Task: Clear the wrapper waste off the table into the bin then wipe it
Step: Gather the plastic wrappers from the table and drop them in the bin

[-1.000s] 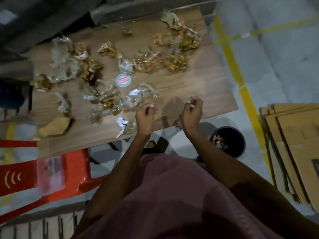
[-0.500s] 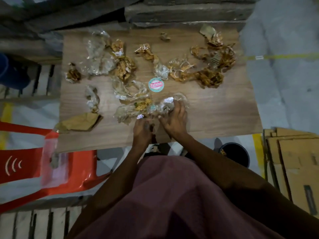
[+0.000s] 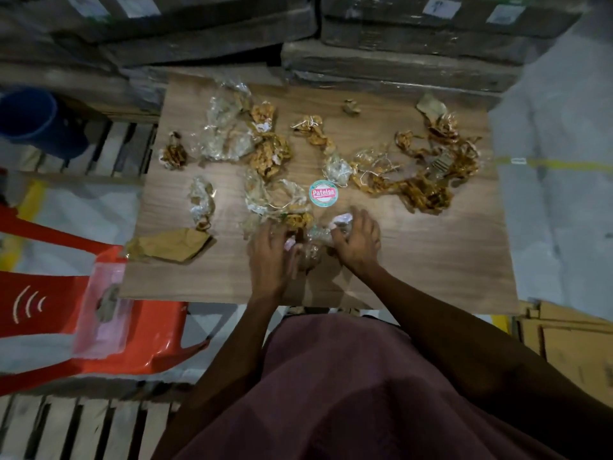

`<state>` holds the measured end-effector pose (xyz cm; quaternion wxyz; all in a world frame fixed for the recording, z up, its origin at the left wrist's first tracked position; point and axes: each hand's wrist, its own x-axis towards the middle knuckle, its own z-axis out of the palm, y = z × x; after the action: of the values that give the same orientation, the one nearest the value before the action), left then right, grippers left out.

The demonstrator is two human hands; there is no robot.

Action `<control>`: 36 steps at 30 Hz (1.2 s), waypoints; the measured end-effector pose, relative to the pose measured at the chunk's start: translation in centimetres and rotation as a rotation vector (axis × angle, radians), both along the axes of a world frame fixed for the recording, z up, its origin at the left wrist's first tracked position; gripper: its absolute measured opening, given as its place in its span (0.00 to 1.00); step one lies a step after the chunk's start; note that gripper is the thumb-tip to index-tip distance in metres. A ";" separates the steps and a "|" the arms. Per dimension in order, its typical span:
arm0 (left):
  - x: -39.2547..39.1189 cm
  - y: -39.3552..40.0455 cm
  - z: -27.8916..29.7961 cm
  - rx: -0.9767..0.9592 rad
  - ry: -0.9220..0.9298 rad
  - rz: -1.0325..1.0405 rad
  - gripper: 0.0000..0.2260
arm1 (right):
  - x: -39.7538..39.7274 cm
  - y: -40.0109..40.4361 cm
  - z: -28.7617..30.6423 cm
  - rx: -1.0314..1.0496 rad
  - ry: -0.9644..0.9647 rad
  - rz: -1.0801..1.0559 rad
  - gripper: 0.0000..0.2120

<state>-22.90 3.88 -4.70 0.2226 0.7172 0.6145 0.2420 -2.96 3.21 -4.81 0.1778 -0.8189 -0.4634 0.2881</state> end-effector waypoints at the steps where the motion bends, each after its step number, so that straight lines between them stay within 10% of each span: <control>1: -0.5 0.4 -0.8 0.037 0.068 0.036 0.27 | -0.1 -0.1 -0.1 -0.043 0.009 0.045 0.45; 5: -1.2 1.4 -2.4 -0.173 0.025 0.140 0.40 | -2.0 -1.4 -0.6 -0.040 0.033 0.143 0.47; 14: 1.1 -1.8 -2.3 -0.126 -0.334 0.161 0.20 | -2.6 -2.4 -1.7 -0.117 0.015 0.474 0.56; 24: -2.1 -1.2 -3.6 -0.029 0.036 0.124 0.32 | -0.1 -4.2 -1.1 -0.146 -0.194 0.655 0.57; 36: -1.6 1.2 -4.6 -0.175 -0.137 -0.064 0.32 | -3.6 -2.2 -2.0 -0.143 -0.271 0.596 0.46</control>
<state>-24.49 5.09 -9.25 0.3333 0.6962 0.5932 0.2286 -6.52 1.01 -6.77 -0.0352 -0.6888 -0.6804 0.2476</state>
